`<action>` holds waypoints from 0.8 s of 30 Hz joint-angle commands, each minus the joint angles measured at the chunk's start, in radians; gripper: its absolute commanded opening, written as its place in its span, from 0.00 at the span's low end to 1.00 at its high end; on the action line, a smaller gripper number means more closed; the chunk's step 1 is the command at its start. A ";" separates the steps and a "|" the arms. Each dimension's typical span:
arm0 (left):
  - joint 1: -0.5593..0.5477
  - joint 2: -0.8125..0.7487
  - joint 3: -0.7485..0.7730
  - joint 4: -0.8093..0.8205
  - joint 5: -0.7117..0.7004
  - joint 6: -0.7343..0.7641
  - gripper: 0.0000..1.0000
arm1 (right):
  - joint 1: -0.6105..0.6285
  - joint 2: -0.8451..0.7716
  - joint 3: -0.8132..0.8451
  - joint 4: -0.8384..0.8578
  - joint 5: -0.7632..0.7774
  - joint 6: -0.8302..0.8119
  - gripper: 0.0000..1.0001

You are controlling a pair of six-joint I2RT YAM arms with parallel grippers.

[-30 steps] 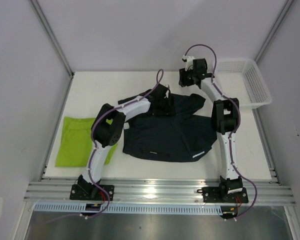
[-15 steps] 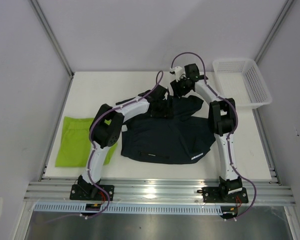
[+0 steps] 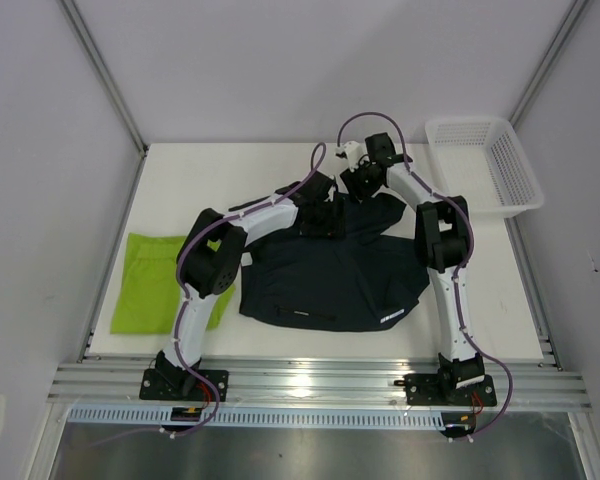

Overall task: Fold and stack the shorts
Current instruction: Flatten the shorts out

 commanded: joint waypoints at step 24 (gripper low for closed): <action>-0.009 0.011 0.005 -0.065 -0.006 0.028 0.77 | 0.045 0.012 0.033 0.452 0.487 0.024 0.00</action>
